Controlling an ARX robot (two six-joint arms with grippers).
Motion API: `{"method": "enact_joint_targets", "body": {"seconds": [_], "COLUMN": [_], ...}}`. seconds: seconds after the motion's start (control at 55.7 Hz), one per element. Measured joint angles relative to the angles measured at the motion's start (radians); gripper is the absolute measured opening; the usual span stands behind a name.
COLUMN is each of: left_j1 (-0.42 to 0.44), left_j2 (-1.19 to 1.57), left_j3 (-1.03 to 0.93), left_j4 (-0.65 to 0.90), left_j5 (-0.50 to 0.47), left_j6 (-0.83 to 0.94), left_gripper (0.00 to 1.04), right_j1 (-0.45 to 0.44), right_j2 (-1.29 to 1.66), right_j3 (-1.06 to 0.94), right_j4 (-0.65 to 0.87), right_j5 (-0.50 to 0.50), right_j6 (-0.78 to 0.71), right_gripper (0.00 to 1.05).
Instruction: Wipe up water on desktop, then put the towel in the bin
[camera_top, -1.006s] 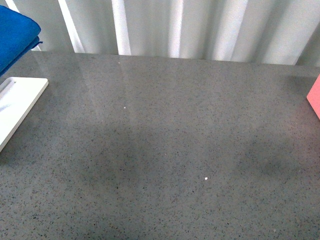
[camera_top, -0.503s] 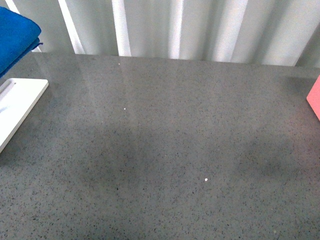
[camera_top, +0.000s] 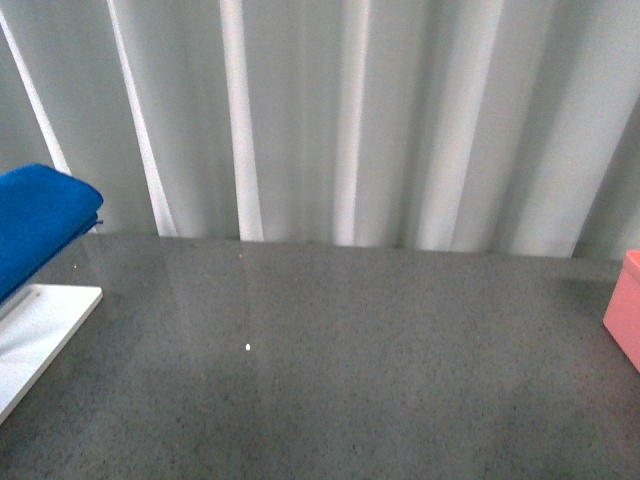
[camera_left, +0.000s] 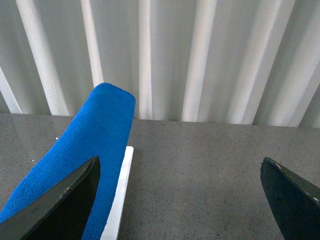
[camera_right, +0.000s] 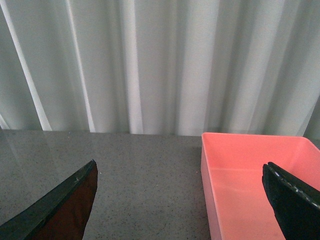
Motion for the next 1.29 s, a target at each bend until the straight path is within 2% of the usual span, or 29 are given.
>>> {"method": "enact_joint_targets", "body": {"seconds": [0.431, 0.485, 0.539, 0.575, 0.665, 0.79, 0.88, 1.006, 1.293], "left_j1": [0.002, 0.018, 0.023, 0.025, 0.035, 0.074, 0.078, 0.068, 0.074], "left_j2": [0.004, 0.078, 0.175, 0.224, 0.336, 0.564, 0.837, 1.203, 1.536], "left_j3": [0.002, 0.054, 0.097, 0.108, 0.13, 0.237, 0.37, 0.575, 0.82], "left_j4": [-0.002, -0.158, -0.254, -0.262, -0.204, -0.045, 0.053, 0.098, 0.167], "left_j5": [0.003, 0.085, 0.108, 0.113, 0.151, 0.211, 0.154, 0.119, 0.054], "left_j6": [0.0, 0.009, 0.011, 0.012, 0.027, 0.09, 0.208, 0.324, 0.391], "left_gripper": [0.98, 0.98, 0.98, 0.98, 0.98, 0.98, 0.98, 0.98, 0.98], "right_j1": [0.0, 0.0, 0.0, 0.0, 0.0, 0.0, 0.0, 0.0, 0.0], "right_j2": [0.0, 0.0, 0.0, 0.0, 0.0, 0.0, 0.0, 0.0, 0.0], "right_j3": [0.0, 0.0, 0.0, 0.0, 0.0, 0.0, 0.0, 0.0, 0.0], "right_j4": [0.0, 0.0, 0.0, 0.0, 0.0, 0.0, 0.0, 0.0, 0.0], "right_j5": [0.0, 0.0, -0.002, 0.0, 0.0, -0.001, 0.0, 0.0, 0.0], "right_j6": [0.0, 0.0, 0.0, 0.0, 0.0, 0.0, 0.0, 0.0, 0.0], "right_gripper": [0.98, 0.98, 0.98, 0.98, 0.98, 0.98, 0.98, 0.98, 0.98]}}
